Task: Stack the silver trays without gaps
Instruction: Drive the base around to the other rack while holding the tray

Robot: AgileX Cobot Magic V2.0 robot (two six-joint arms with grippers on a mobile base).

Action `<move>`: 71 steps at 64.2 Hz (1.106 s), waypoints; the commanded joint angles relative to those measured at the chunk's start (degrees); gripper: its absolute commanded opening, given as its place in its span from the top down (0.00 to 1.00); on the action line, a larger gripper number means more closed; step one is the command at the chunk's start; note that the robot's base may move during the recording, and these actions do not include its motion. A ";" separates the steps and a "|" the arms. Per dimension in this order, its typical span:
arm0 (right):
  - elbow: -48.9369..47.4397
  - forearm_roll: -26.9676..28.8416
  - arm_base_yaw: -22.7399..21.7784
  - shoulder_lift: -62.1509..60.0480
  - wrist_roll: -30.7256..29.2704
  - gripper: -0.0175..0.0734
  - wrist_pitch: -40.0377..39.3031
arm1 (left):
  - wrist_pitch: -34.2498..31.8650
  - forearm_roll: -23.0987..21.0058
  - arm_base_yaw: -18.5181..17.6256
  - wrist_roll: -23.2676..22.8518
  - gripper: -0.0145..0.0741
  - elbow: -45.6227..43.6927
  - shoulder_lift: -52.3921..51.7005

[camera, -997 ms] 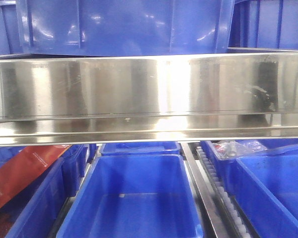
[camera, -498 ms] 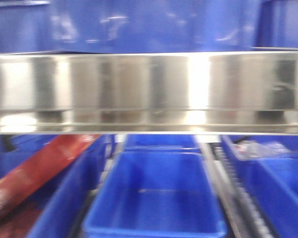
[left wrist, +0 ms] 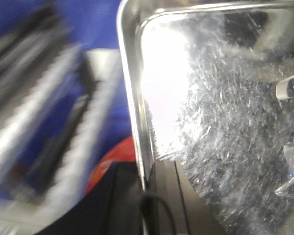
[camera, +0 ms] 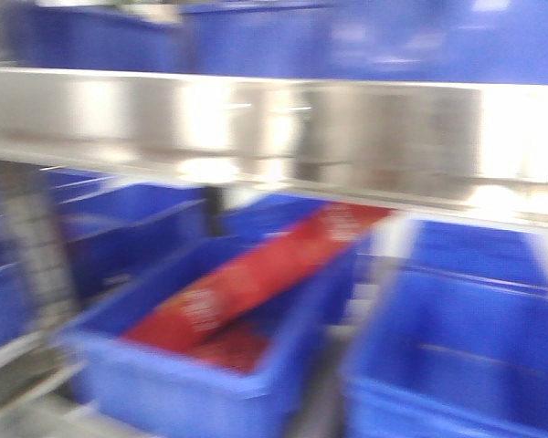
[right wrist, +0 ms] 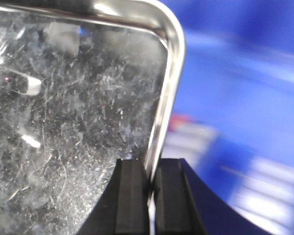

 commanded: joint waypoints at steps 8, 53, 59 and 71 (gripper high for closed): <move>-0.54 -0.28 0.04 -0.66 -1.63 0.88 -1.95 | -1.44 1.38 -0.22 0.62 0.85 -0.39 -0.78; -0.54 -0.28 0.04 -0.66 -1.63 0.88 -2.82 | -1.44 1.38 -0.22 0.62 0.85 -0.39 -0.78; -0.54 -0.28 0.04 -0.66 -1.63 0.88 -2.82 | -1.44 1.38 -0.22 0.62 0.85 -0.39 -0.78; -0.54 -0.28 0.04 -0.66 -1.63 0.88 -2.82 | -1.44 1.38 -0.22 0.62 0.85 -0.39 -0.78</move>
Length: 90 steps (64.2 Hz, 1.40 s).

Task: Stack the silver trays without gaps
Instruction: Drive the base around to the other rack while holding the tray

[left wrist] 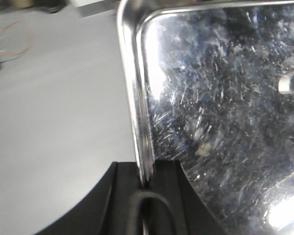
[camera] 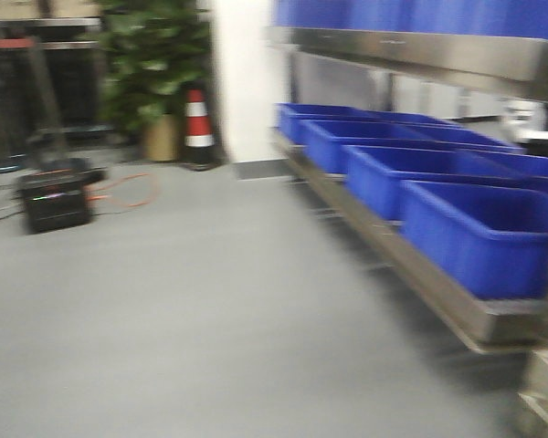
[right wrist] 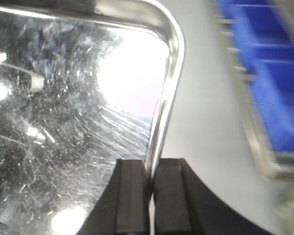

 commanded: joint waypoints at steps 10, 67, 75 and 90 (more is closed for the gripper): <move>-0.54 -0.51 0.04 -0.66 -1.52 0.88 -2.23 | -1.64 1.17 -0.22 0.62 0.85 -0.39 -0.78; -0.54 -0.51 0.04 -0.66 -1.52 0.88 -2.23 | -1.64 1.17 -0.22 0.62 0.85 -0.39 -0.78; -0.54 -0.51 0.04 -0.66 -1.52 0.88 -2.23 | -1.64 1.17 -0.22 0.62 0.85 -0.39 -0.78; -0.54 -0.51 0.04 -0.66 -1.52 0.88 -2.37 | -1.64 1.17 -0.22 0.62 0.85 -0.39 -0.78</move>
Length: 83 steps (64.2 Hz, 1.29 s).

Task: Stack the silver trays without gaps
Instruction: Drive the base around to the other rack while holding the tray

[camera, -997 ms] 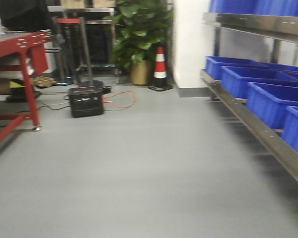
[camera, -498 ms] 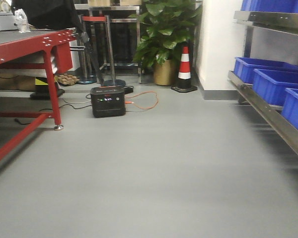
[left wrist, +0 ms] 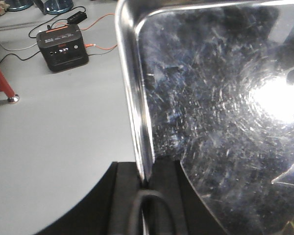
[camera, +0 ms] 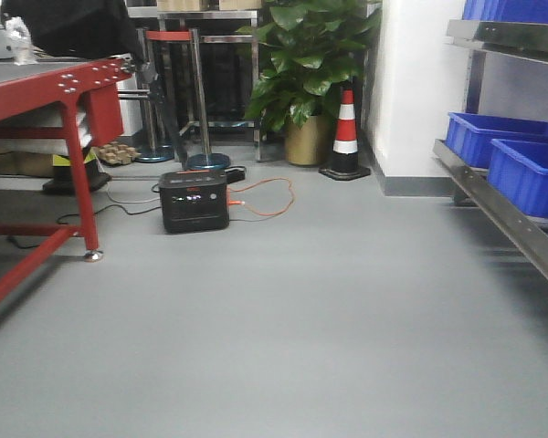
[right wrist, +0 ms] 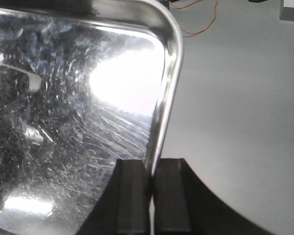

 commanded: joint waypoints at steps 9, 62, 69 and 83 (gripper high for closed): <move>-0.54 -0.51 0.04 -0.66 -1.41 0.88 -2.18 | -1.79 1.17 -0.22 0.62 0.85 -0.39 -0.68; -0.54 -0.51 0.04 -0.66 -1.41 0.88 -3.41 | -2.18 1.17 -0.22 0.62 0.85 -0.39 -0.68; -0.54 -0.51 0.04 -0.66 -1.41 0.88 -4.00 | -2.18 1.17 -0.22 0.62 0.85 -0.39 -0.68; -0.54 -0.51 0.04 -0.66 -1.41 0.88 -4.37 | -2.18 1.86 -0.22 0.62 0.85 -0.39 -0.68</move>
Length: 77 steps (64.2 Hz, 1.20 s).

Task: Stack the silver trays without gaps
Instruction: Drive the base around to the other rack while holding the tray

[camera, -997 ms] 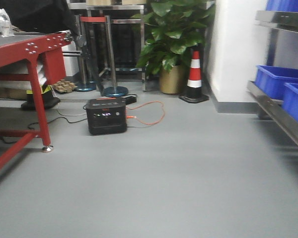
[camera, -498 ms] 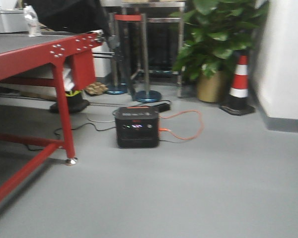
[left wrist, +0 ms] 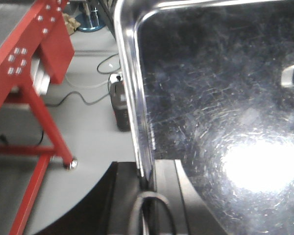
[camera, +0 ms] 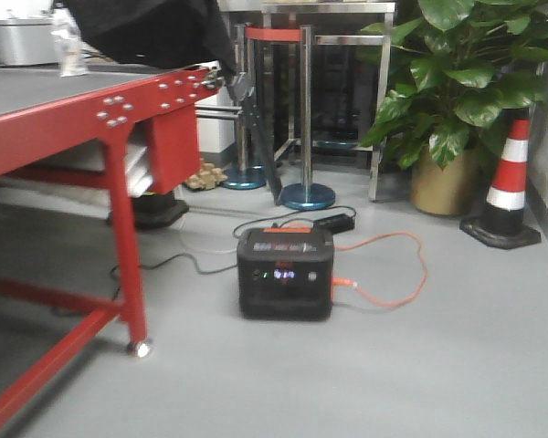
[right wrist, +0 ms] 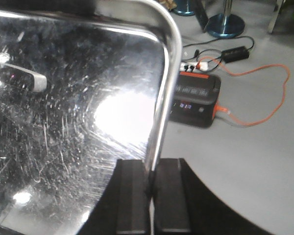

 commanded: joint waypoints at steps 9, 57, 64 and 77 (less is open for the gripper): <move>-0.54 -0.41 0.04 -0.66 -1.31 0.88 -2.77 | -1.94 1.65 -0.22 0.72 0.85 -0.39 -0.68; -0.54 -0.47 0.04 -0.56 -1.31 0.88 -2.77 | -1.94 2.94 0.21 0.72 0.85 -0.39 -0.68; -0.54 -0.47 0.04 -0.56 -1.31 0.88 -2.77 | -1.94 3.05 0.26 0.72 0.85 -0.39 -0.68; -0.54 -0.47 0.04 -0.59 -1.31 0.88 -2.89 | -1.94 3.05 0.26 0.72 0.85 -0.39 -0.68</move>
